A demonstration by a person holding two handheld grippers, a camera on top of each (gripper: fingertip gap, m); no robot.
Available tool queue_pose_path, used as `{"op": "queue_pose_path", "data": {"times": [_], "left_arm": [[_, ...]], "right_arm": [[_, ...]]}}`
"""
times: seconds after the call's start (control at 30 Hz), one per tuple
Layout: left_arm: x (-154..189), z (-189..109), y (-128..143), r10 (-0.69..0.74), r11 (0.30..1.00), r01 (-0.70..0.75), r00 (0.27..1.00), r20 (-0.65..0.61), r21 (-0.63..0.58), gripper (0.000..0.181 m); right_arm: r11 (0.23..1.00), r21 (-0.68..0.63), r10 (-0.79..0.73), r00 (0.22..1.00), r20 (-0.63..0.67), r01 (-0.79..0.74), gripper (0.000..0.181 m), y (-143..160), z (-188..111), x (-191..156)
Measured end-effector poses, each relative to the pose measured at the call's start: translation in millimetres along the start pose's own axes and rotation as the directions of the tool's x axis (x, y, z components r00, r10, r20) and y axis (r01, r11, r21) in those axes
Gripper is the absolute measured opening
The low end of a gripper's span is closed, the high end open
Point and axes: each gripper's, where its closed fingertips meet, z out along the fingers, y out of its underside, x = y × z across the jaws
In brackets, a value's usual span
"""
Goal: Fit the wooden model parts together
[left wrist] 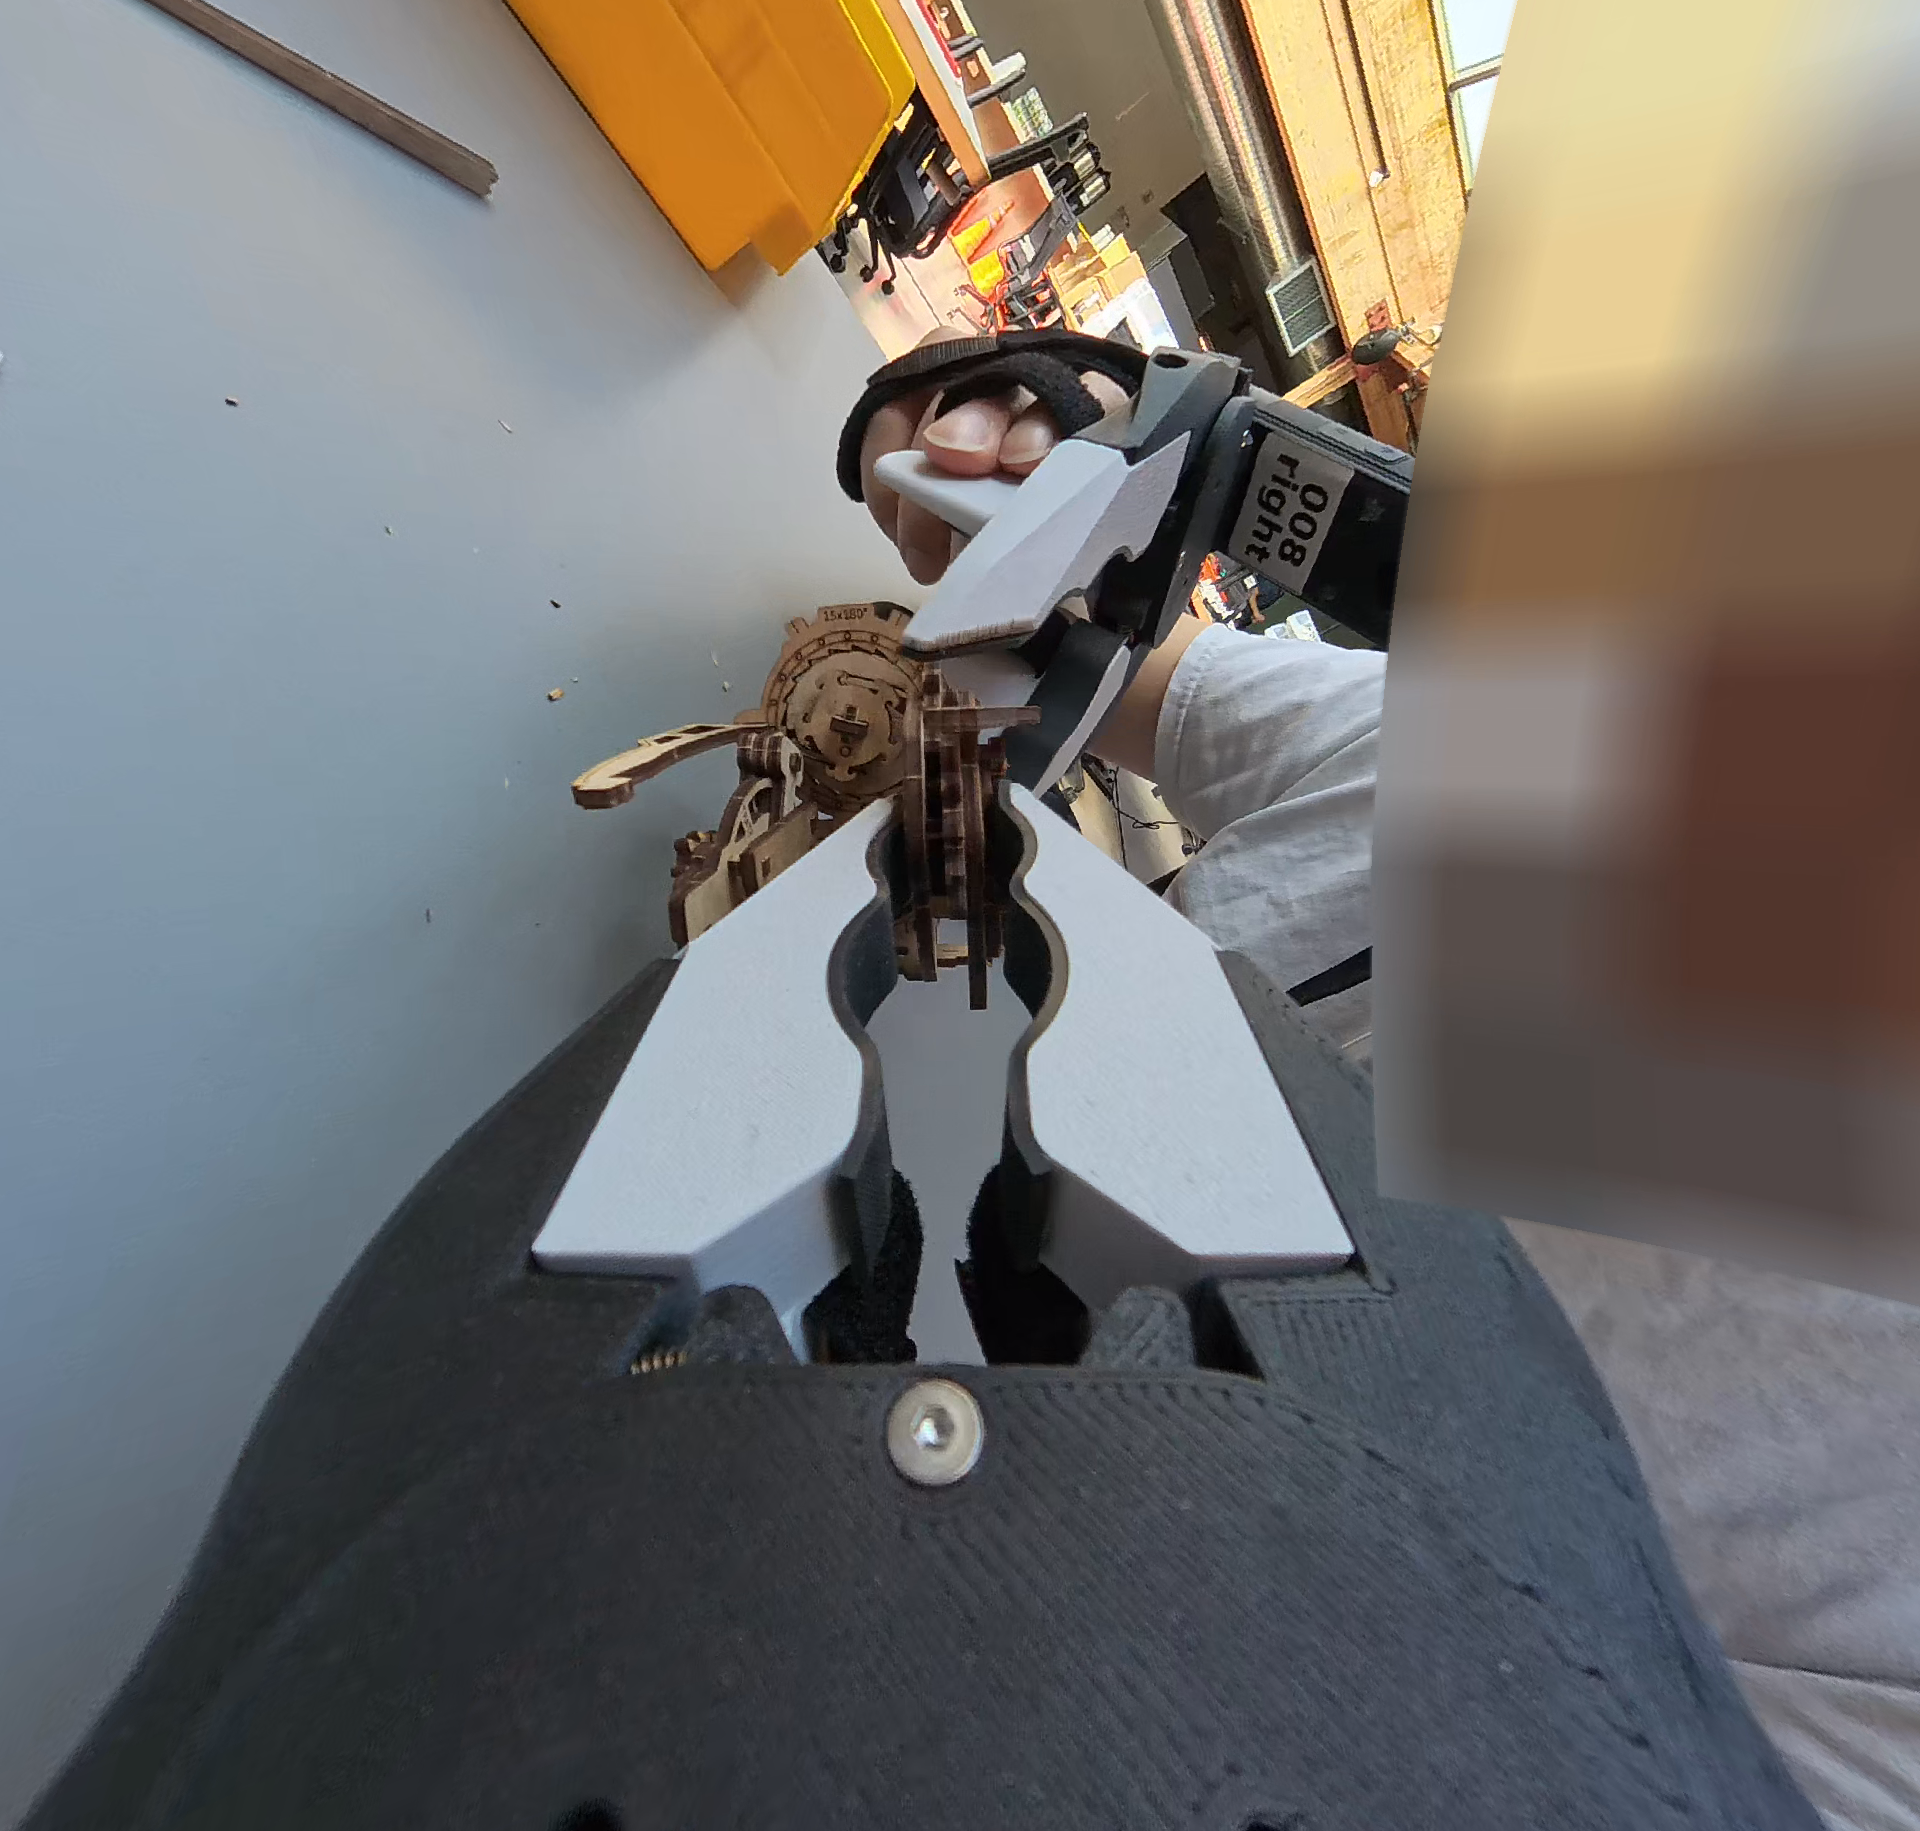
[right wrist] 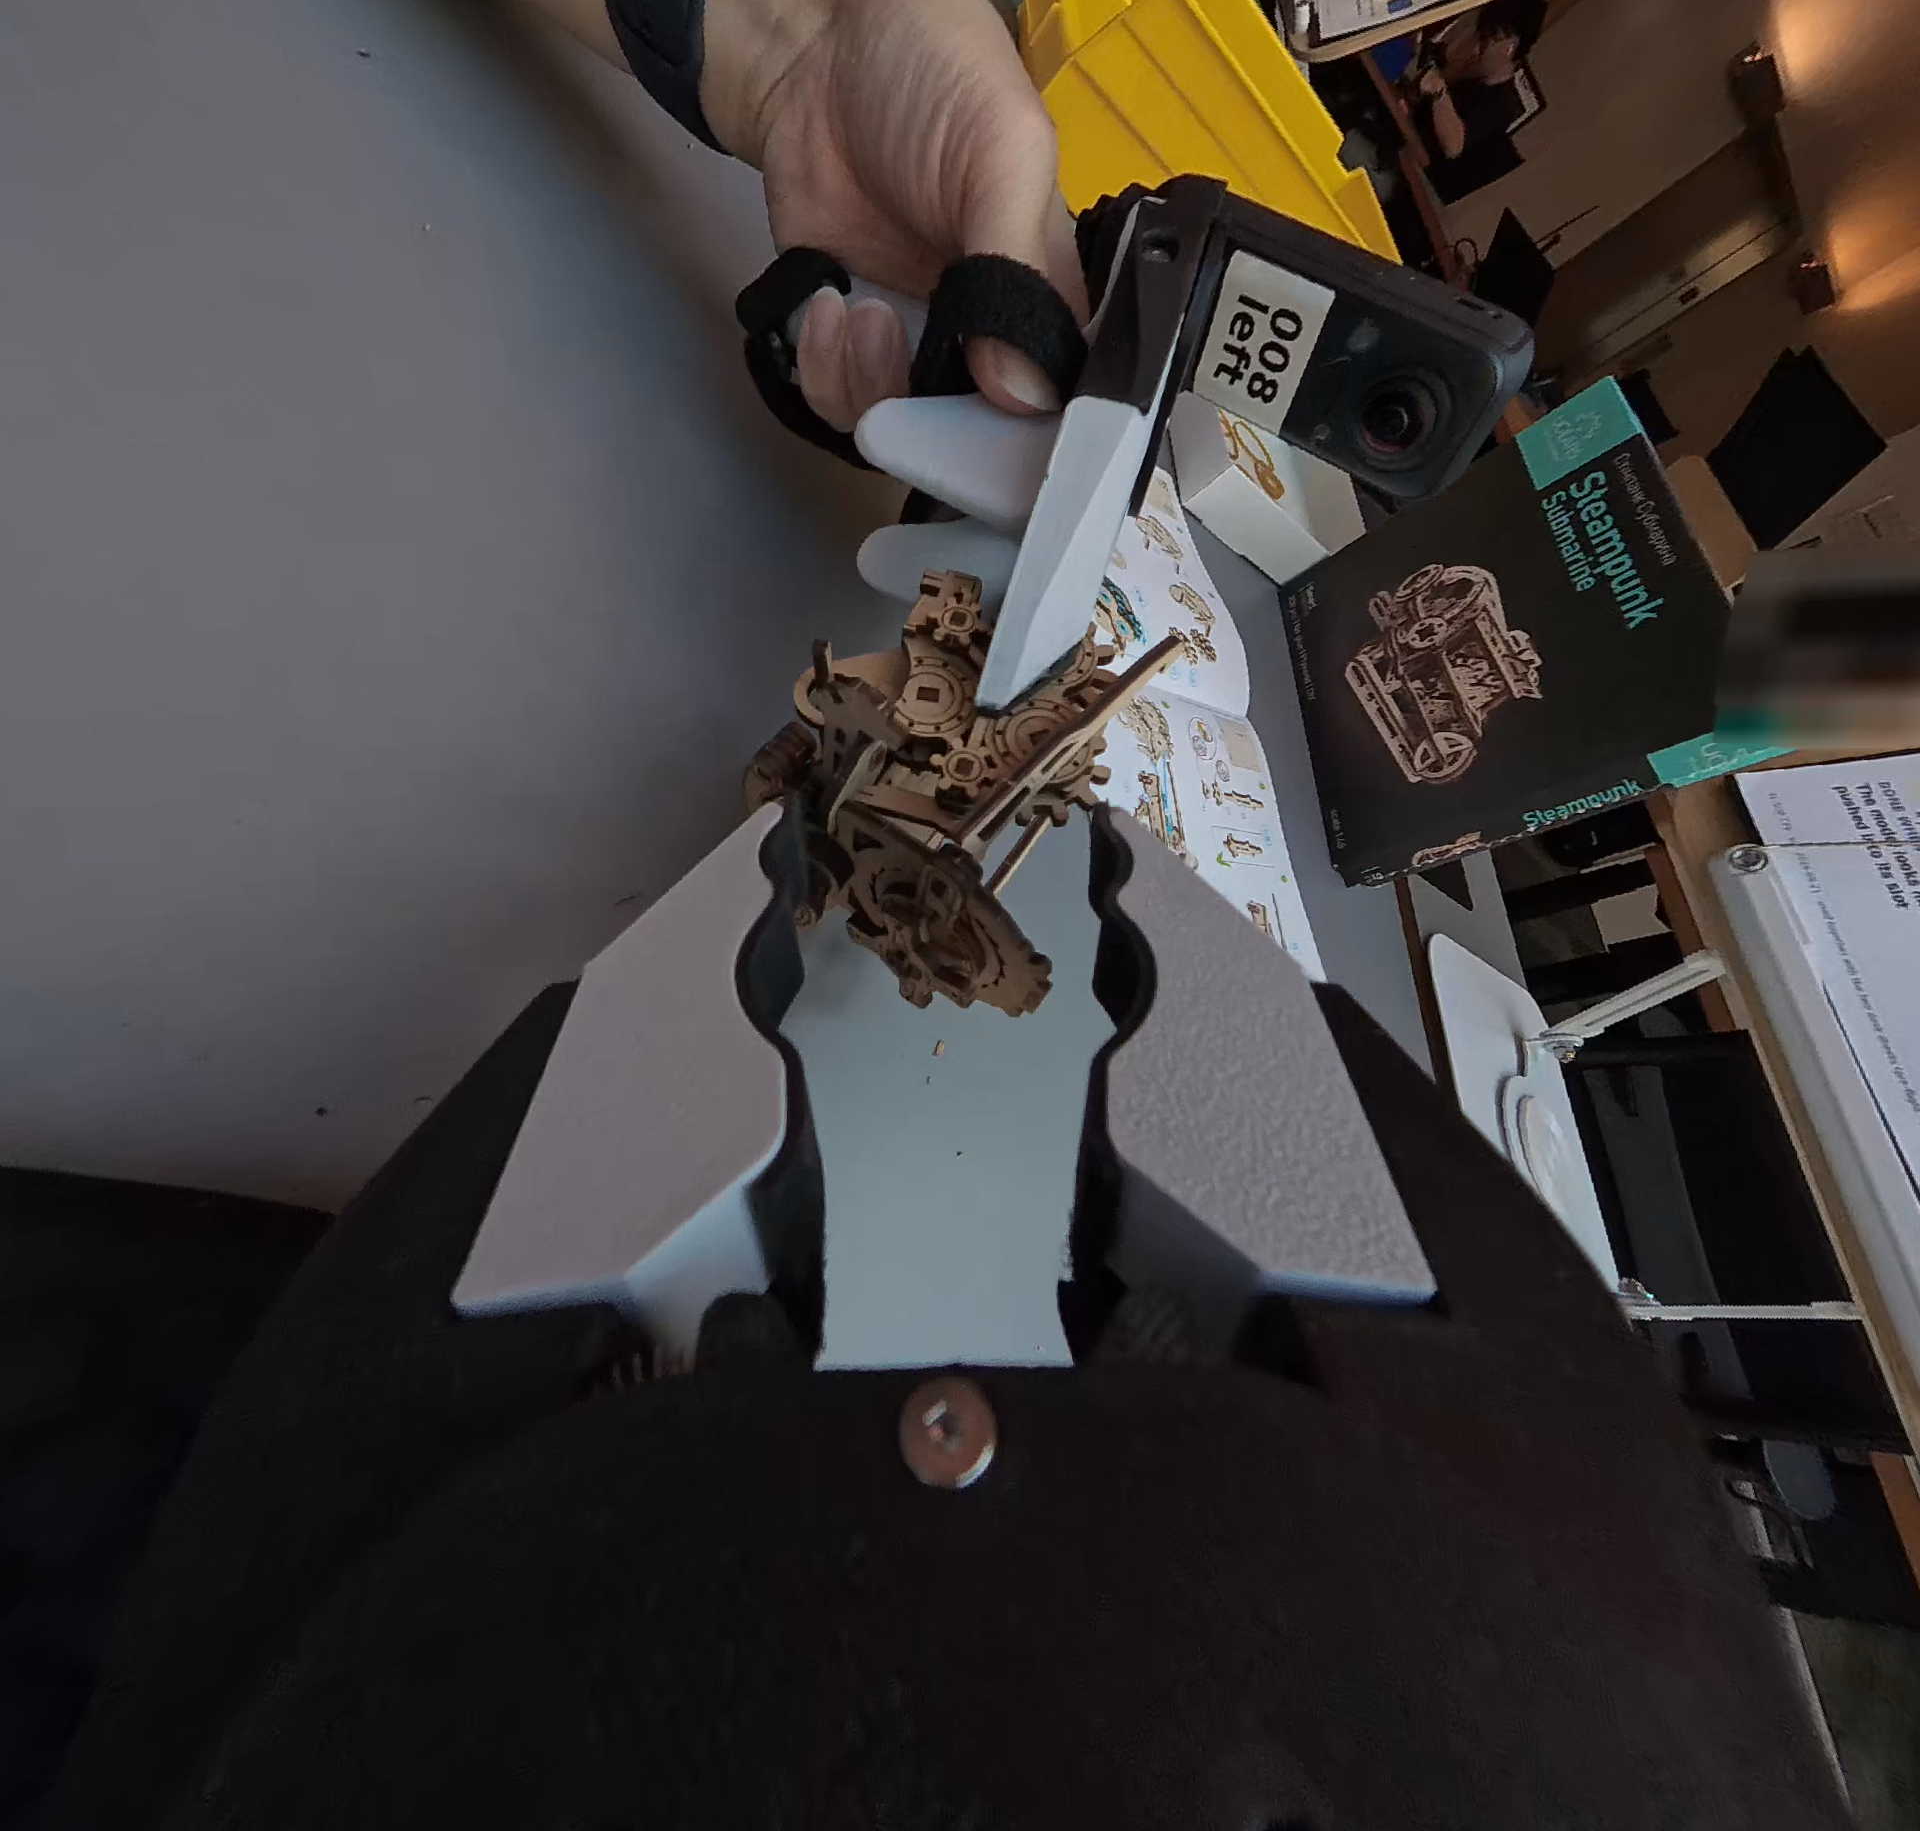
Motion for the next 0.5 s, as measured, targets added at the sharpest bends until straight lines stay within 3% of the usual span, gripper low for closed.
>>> {"op": "queue_pose_path", "data": {"times": [0.5], "left_arm": [[-2.2, 3.8, 10.5, 0.000, 0.998, 0.000, 1.000, 0.008, -0.062, 0.013]], "right_arm": [[0.999, 0.002, 0.038, 0.997, 0.063, -0.038, 0.051, 1.0, 5.9, -9.5]]}}
